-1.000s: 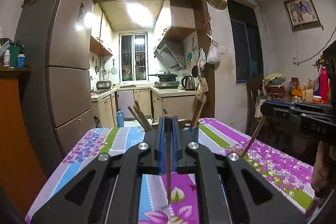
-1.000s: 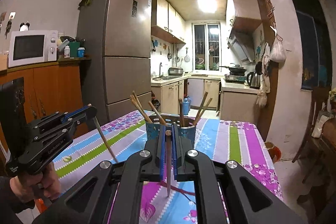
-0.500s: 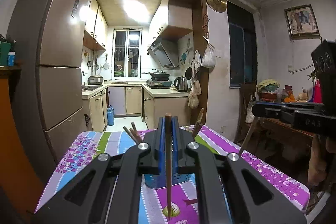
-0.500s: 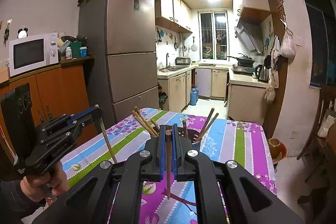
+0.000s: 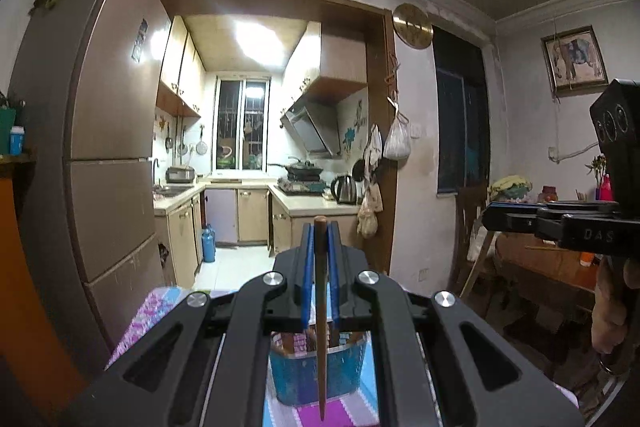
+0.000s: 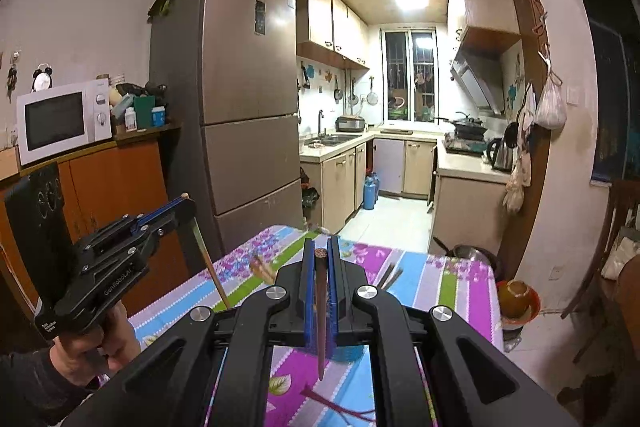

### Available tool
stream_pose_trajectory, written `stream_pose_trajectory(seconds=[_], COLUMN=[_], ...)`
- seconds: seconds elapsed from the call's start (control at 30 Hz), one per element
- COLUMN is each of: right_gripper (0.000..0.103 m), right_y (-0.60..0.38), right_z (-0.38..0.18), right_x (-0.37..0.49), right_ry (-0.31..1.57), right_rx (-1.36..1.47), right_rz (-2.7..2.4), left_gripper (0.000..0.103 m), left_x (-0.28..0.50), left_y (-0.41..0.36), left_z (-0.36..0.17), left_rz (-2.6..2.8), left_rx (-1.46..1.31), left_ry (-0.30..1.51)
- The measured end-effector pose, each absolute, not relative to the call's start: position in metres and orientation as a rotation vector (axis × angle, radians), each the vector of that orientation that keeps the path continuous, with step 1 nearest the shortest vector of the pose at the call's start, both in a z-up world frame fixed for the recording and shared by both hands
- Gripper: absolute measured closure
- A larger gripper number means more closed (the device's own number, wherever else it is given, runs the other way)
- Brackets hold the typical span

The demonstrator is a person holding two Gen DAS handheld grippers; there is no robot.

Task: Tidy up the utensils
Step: 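Lower the chopsticks into the holder and open both tools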

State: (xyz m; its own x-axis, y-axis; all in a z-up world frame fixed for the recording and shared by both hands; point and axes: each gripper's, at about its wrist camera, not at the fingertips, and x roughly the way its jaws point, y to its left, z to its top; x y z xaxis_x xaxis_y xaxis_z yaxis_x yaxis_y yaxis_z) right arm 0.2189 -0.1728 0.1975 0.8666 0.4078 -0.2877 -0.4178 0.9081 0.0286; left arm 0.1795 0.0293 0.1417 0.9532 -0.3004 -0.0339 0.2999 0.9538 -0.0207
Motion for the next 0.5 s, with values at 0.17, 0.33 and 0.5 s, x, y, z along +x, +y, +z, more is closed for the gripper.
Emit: stream_pose_trajectory(seconds=[0.17, 0.33, 0.5], right_gripper=[0.096, 0.096, 0.096], right_y=[-0.177, -0.179, -0.174], right_z=[0.232, 0.267, 0.284], right_x=[0.229, 0.248, 0.276], right_ry=[0.259, 0.226, 0.207], right_rx=[-0.035, -0.026, -0.03], right_rz=[0.421, 0.414, 0.398], left_gripper=[0.098, 0.098, 0.098], left_x=[0.191, 0.205, 0.226], left_y=[0.029, 0.028, 0.027], left_z=[0.175, 0.199, 0.212], left_rz=[-0.292, -0.271, -0.24], left_rx=[-0.025, -0.034, -0.041], left_ry=[-0.011, -0.045, -0.064])
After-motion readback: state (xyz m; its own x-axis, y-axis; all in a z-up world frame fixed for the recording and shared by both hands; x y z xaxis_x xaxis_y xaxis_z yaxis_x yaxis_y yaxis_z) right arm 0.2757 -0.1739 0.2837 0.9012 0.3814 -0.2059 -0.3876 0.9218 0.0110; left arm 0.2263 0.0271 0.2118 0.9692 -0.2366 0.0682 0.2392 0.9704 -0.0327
